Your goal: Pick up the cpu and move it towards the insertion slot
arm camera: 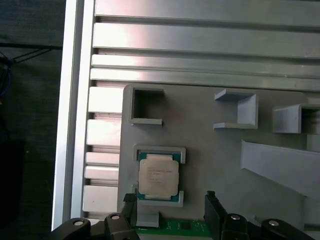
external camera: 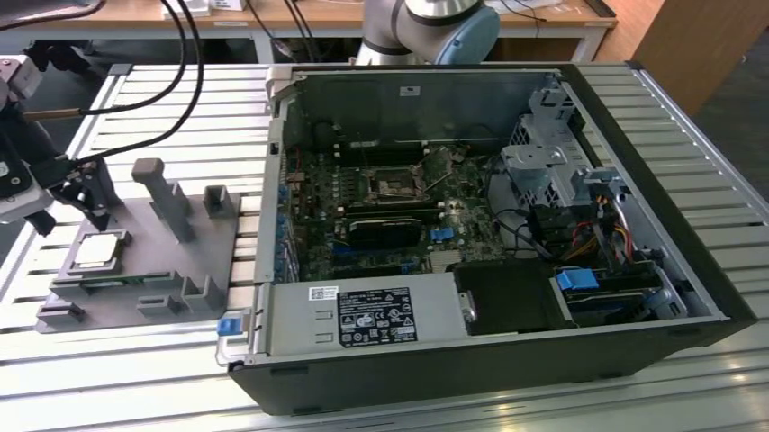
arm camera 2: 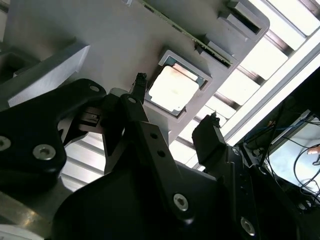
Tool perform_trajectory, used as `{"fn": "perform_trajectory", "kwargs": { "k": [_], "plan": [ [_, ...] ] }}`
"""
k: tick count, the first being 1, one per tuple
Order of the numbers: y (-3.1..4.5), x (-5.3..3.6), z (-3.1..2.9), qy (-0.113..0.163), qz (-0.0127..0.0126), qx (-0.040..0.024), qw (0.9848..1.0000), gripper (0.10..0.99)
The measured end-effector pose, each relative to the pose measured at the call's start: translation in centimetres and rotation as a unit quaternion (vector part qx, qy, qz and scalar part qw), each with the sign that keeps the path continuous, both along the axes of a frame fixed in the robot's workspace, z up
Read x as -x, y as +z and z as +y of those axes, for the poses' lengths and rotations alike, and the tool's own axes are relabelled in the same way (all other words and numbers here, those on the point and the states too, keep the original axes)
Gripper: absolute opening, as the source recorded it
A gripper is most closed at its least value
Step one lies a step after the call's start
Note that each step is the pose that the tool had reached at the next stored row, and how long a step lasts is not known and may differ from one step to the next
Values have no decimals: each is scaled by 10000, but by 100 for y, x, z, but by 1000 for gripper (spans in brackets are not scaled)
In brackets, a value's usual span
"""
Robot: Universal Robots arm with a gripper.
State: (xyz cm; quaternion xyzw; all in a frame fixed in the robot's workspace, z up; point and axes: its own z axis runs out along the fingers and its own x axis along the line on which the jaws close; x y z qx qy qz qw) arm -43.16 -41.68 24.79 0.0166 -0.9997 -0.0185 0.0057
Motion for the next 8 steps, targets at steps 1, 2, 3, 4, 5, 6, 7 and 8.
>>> {"fn": "perform_trajectory", "kwargs": {
  "k": [1, 2, 3, 4, 5, 6, 7, 8],
  "plan": [
    [-12, 4, -1, 0, 0, 0, 10000, 647],
    [-25, 7, -2, 1, -1, -1, 10000, 647],
    [-39, 9, -3, 1, -2, -1, 10000, 647],
    [-53, 11, -4, 1, -1, -1, 10000, 647],
    [-66, 14, -4, 1, -1, -1, 10000, 659],
    [-78, 16, -4, 1, 0, 0, 10000, 659],
    [-92, 16, -4, 1, 0, 0, 10000, 714],
    [-104, 17, -4, 1, -1, -1, 10000, 714]
  ]
}}
